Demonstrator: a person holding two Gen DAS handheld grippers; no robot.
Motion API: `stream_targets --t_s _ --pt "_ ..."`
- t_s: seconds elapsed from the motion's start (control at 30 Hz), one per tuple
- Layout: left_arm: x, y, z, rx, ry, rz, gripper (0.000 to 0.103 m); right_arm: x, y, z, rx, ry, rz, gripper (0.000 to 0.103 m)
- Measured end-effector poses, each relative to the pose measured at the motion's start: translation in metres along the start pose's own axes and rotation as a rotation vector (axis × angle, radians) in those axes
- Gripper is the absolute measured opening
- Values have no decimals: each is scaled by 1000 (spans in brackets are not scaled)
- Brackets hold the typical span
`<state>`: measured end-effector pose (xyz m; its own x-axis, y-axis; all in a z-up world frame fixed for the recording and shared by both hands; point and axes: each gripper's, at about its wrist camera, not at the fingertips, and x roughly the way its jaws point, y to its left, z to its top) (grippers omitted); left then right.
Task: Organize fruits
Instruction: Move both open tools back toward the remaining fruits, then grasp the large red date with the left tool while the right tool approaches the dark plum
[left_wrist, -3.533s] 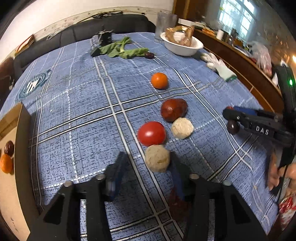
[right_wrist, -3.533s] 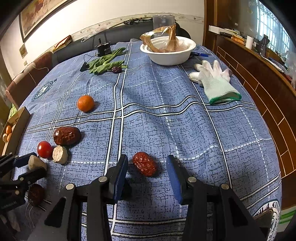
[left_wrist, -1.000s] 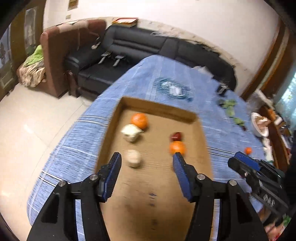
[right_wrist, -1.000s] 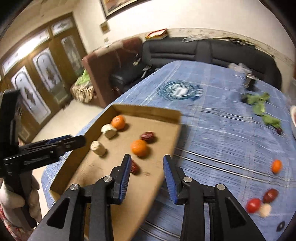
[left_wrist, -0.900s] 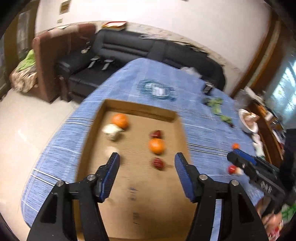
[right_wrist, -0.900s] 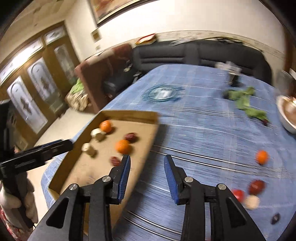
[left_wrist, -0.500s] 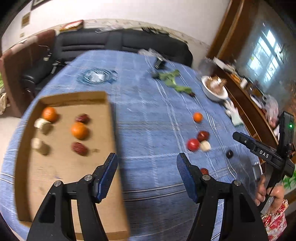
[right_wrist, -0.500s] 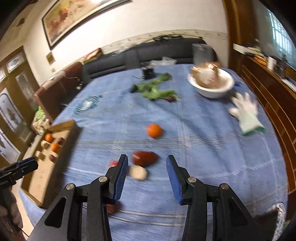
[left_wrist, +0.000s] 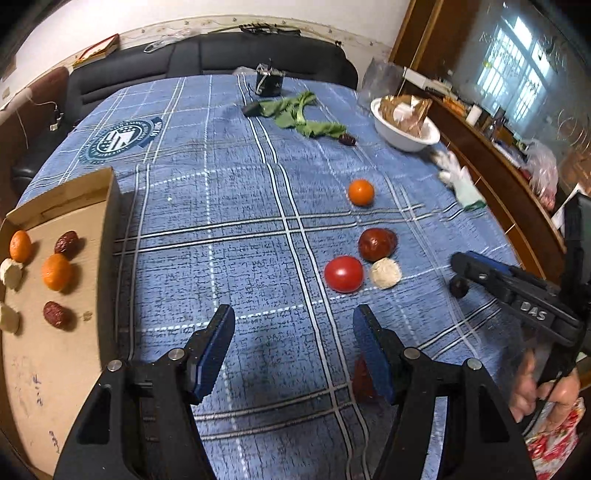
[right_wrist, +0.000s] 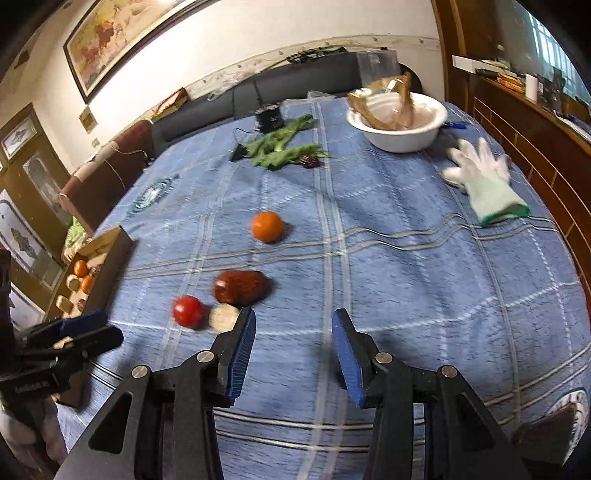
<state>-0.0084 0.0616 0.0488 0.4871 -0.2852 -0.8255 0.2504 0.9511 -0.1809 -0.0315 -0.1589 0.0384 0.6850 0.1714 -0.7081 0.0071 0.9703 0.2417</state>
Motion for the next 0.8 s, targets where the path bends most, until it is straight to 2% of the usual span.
stream_targets --t_s 0.17,0.43,0.67,0.8 --pt "7 -9 -11 30 27 -20 65 -4 -13 -13 -36 24 -55 47" --pt "10 -39 -36 132 26 -22 67 4 -16 -23 -69 40 -64 46" --pt "20 -52 -46 168 41 -2 67 8 -9 -26 -108 43 -87 45" --pt "21 -54 -47 173 39 10 67 11 -4 -27 -140 41 -122 39"
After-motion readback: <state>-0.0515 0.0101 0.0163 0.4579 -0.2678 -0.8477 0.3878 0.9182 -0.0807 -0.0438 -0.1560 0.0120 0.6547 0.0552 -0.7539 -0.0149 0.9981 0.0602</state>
